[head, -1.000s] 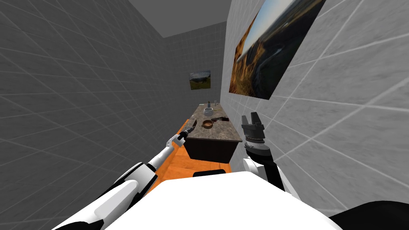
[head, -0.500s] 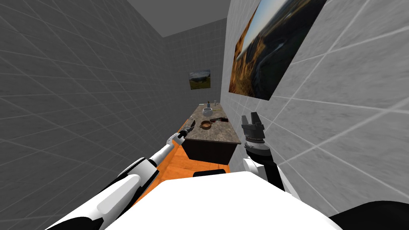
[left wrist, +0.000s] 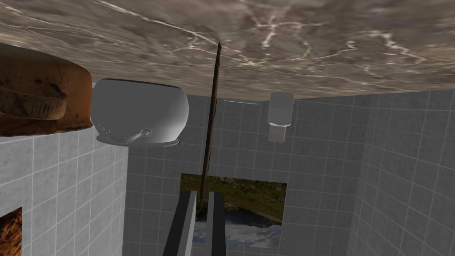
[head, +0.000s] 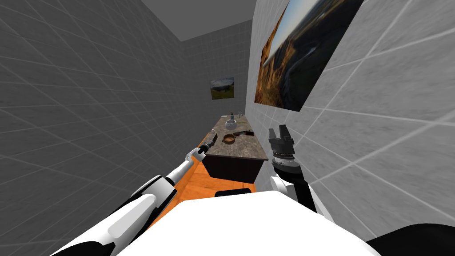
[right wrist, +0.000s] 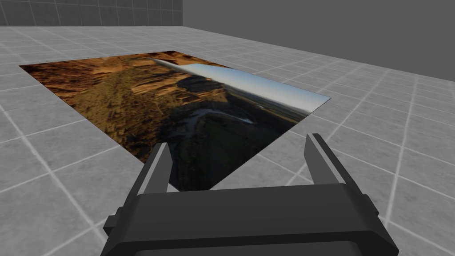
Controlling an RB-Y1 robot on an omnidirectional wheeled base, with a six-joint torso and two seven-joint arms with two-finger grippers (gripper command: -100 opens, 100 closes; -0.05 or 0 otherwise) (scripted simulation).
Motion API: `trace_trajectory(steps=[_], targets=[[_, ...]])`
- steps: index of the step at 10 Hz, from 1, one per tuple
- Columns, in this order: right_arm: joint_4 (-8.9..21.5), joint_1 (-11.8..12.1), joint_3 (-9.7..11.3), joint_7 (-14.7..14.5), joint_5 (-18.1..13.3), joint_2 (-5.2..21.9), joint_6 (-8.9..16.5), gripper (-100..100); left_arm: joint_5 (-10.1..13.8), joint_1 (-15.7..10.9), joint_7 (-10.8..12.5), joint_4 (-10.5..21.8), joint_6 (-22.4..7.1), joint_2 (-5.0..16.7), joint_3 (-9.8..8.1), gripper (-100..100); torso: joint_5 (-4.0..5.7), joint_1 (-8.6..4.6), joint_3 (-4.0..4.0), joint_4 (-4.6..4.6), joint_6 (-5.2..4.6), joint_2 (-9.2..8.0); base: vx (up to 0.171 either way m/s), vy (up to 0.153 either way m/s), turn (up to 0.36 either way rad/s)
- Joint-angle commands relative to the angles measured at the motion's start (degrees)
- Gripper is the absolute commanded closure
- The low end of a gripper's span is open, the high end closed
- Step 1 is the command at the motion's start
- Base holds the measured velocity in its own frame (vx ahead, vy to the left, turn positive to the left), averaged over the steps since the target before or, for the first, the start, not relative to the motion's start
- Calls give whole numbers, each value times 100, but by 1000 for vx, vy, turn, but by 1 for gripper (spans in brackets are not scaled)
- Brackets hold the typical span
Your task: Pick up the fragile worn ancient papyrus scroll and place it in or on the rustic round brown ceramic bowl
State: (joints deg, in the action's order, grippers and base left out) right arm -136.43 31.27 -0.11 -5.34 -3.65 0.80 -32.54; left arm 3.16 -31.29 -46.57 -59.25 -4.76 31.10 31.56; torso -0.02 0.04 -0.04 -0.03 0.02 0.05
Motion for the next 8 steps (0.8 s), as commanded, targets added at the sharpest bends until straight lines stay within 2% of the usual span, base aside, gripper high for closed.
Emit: trace_trajectory(steps=[1, 2, 3, 4, 5, 8], targets=[[0, 0, 0, 0, 0, 0, 0, 0, 0, 0, 0, 0, 0, 0, 0, 100, 0, 0, 0, 0, 0, 0, 0, 0, 0], [0, 0, 0, 0, 0, 0, 0, 0, 0, 0, 0, 0, 0, 0, 0, 0, 0, 0, 0, 0, 0, 0, 0, 0, 0], [0, 0, 0, 0, 0, 0, 0, 0, 0, 0, 0, 0, 0, 0, 0, 100, 0, 0, 0, 0, 0, 0, 0, 0, 0], [0, 0, 0, 0, 0, 0, 0, 0, 0, 0, 0, 0, 0, 0, 0, 0, 0, 0, 0, 0, 0, 0, 0, 0, 0], [0, 0, 0, 0, 0, 0, 0, 0, 15, -96, 78, -12, -169, 38, 35, 100, 0, 0, 0, 0, 0, 0, -28, 24, -100], [0, -1, 0, 0, 0, 0, 0, 0, 24, -236, 216, -31, -429, 111, 97, 100, -3, 18, 15, 6, 0, -24, -59, 52, -98]])
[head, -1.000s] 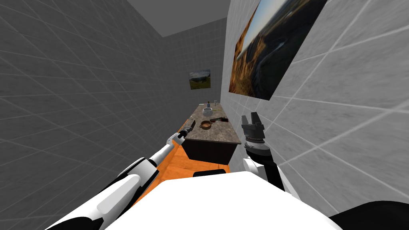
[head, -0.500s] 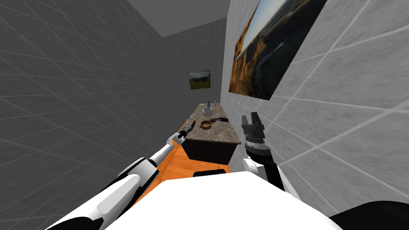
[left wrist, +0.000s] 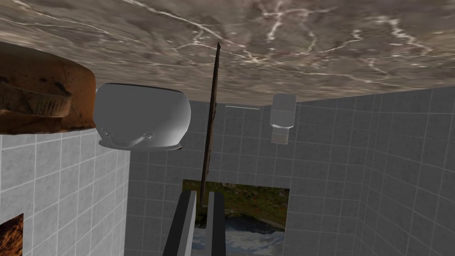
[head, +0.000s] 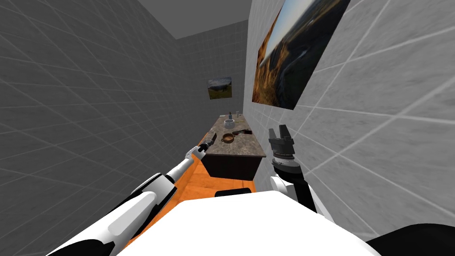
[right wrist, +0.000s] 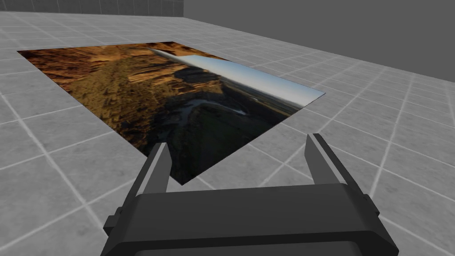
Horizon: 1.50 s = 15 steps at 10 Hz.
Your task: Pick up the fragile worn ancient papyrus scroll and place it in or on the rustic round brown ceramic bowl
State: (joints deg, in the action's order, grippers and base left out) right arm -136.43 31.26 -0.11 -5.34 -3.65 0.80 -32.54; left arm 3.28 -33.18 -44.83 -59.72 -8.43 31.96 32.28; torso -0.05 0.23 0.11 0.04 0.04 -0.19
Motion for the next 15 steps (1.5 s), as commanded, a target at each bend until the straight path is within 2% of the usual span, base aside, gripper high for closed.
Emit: trace_trajectory(steps=[1, 10, 15], targets=[[0, 0, 0, 0, 0, 0, 0, 0, 16, -103, 97, 7, -168, 56, 53, 100, 0, 0, 0, 0, 0, 0, -62, 41, -104], [0, 0, 0, 0, 0, 0, 0, 0, 61, -722, 692, -87, -1340, 410, 373, 100, 2, -2, 11, 7, 0, -17, -81, 52, -128], [0, 0, 0, 0, 0, 0, 0, 0, 199, -1156, 926, -130, -2077, 543, 542, 100, 6, -16, 6, 6, -2, -6, -66, 25, -129]])
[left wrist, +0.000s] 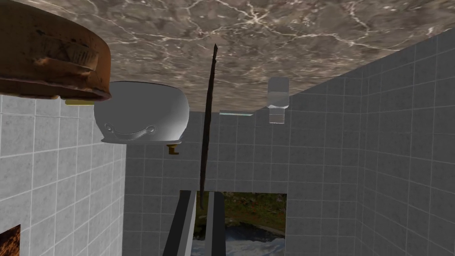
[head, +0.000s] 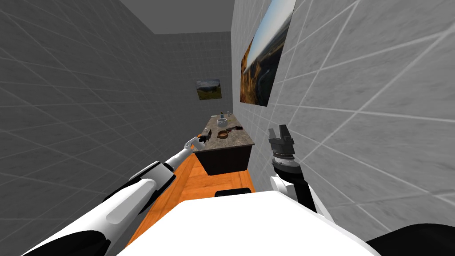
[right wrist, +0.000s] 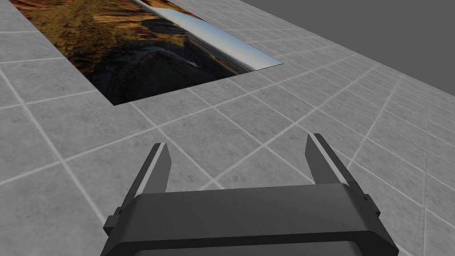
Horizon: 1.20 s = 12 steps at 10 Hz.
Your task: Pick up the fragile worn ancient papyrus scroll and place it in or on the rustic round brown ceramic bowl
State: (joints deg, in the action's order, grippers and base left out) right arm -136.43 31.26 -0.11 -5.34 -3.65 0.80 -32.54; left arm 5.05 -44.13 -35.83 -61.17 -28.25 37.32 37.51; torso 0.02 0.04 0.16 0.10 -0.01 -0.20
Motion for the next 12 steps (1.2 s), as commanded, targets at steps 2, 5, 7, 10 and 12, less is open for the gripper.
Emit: trace_trajectory(steps=[2, 5, 7, 10, 12], targets=[[0, 0, 0, 0, 0, 0, 0, 0, 119, -249, 72, 10, -388, 17, 66, 100, 0, -3, -3, -2, 0, 5, -35, 1, -122], [0, 1, 0, 0, 0, 0, 0, 0, 304, -542, 88, 13, -814, -8, 115, 100, 4, -19, -8, -3, -3, 14, -14, -22, -99], [0, 1, 0, 0, 0, 0, 0, 0, 442, -737, 71, 17, -1084, -44, 137, 100, 5, -23, -13, -5, -3, 23, 12, -36, -80], [0, 1, 0, 0, 0, 0, 0, 0, 654, -1018, 22, 20, -1461, -107, 166, 100, 5, -27, -15, -6, -2, 26, 20, -38, -79], [0, 1, 0, 0, 0, -1, 0, 0, 791, -1194, -16, 20, -1695, -151, 183, 100, 5, -29, -18, -8, -2, 31, 27, -41, -69]])
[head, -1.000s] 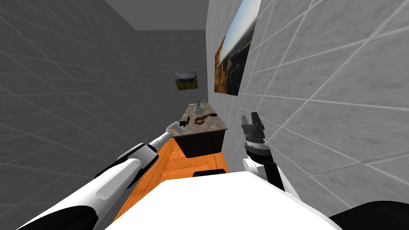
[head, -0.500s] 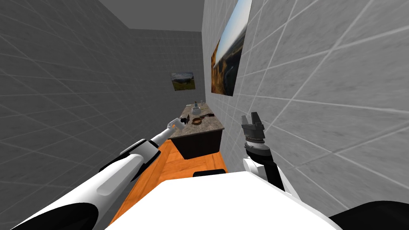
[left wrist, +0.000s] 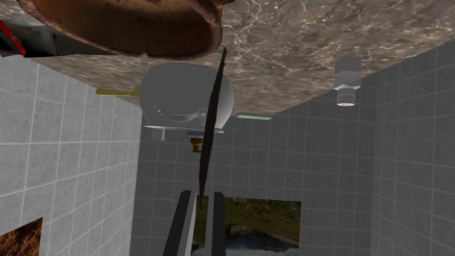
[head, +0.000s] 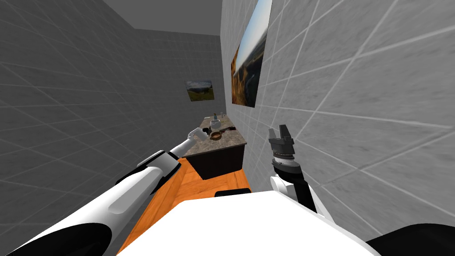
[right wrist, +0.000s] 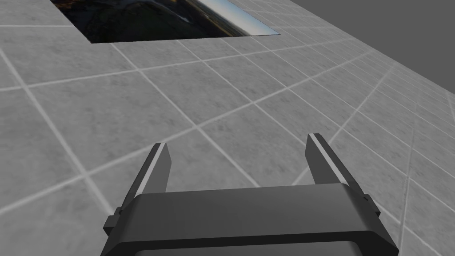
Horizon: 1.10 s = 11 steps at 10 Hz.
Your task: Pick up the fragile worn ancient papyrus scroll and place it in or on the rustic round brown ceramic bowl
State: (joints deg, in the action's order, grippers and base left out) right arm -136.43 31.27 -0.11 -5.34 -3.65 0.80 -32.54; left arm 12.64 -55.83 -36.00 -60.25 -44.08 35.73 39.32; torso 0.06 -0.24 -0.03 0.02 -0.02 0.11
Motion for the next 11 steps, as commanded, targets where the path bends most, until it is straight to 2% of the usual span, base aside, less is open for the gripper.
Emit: trace_trajectory(steps=[1, 5, 6, 7, 8, 11], targets=[[0, 0, 0, 0, 0, 0, 0, 0, 97, -106, -18, -72, -223, -13, 10, 100, 0, 0, 0, 0, 0, 0, 28, -39, -74], [0, 0, 0, 0, 0, 0, 0, 0, 354, -431, -90, -80, -667, -92, 51, 100, -2, 8, 2, 1, 5, -3, 27, -33, -60], [0, 0, 0, 0, 0, 0, 0, 0, 387, -473, -98, -82, -726, -100, 58, 100, -2, 7, 3, 2, 3, -4, 25, -26, -57], [0, 0, 0, 0, 0, 0, 0, 0, 363, -441, -96, -84, -667, -89, 51, 100, -2, 8, 3, 2, 4, -5, 11, -12, -18], [0, 0, 0, 0, 0, 0, 0, 0, 368, -452, -97, -91, -689, -96, 52, -100, -5, 18, 5, 1, 11, -10, 0, 0, 0], [0, 0, 0, 0, 0, 0, 0, 0, 368, -452, -97, -91, -686, -96, 52, -100, -8, 29, 8, 2, 12, -15, 0, 0, 0]])
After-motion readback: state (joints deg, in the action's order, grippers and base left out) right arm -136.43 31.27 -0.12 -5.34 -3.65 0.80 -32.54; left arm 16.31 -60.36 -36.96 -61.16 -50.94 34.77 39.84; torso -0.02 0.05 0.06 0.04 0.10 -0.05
